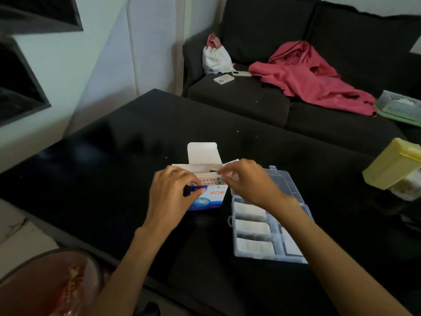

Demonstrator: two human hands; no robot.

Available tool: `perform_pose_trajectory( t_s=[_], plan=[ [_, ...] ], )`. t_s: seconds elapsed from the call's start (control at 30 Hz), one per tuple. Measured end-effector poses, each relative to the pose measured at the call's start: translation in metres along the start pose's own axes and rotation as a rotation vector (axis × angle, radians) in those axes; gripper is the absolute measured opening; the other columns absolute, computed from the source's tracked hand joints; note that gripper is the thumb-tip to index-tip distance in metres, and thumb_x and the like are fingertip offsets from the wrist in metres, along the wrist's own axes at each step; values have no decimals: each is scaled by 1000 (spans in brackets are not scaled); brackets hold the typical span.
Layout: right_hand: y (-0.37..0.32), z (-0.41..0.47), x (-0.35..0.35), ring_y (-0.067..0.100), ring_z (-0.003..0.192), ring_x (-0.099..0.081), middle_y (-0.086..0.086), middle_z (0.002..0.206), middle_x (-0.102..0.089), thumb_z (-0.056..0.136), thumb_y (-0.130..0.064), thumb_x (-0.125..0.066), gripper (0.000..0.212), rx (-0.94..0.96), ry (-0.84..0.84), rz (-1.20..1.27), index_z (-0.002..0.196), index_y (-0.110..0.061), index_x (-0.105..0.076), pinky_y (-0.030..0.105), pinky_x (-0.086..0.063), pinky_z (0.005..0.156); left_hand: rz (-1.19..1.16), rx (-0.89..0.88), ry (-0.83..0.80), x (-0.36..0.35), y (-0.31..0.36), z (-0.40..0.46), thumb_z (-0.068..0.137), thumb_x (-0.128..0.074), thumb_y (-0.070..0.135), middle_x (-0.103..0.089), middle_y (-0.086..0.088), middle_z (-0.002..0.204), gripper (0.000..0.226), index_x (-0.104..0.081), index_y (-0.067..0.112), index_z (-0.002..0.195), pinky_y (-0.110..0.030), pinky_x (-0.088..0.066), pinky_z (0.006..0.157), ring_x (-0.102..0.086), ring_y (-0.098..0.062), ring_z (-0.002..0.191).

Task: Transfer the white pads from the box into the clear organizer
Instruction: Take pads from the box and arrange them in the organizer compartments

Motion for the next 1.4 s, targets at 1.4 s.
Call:
perform_pose_trajectory(
  t_s=[1.4],
  plan=[
    [1, 69, -39, 18, 103, -61, 5, 123, -61, 88, -17, -60, 29, -71, -346, 93, 117, -13, -60, 27, -54, 78, 0, 61, 78, 2, -21, 19, 72, -78, 39, -69, 12, 101, 30, -72, 27, 98, -22, -30, 78, -49, -7, 102]
  ],
)
Point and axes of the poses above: each hand's wrist, its own z-axis towards the middle knuckle, its own x-axis out of the back of the hand, y = z × x, the point moved 9 cm from there along z, towards the middle knuckle
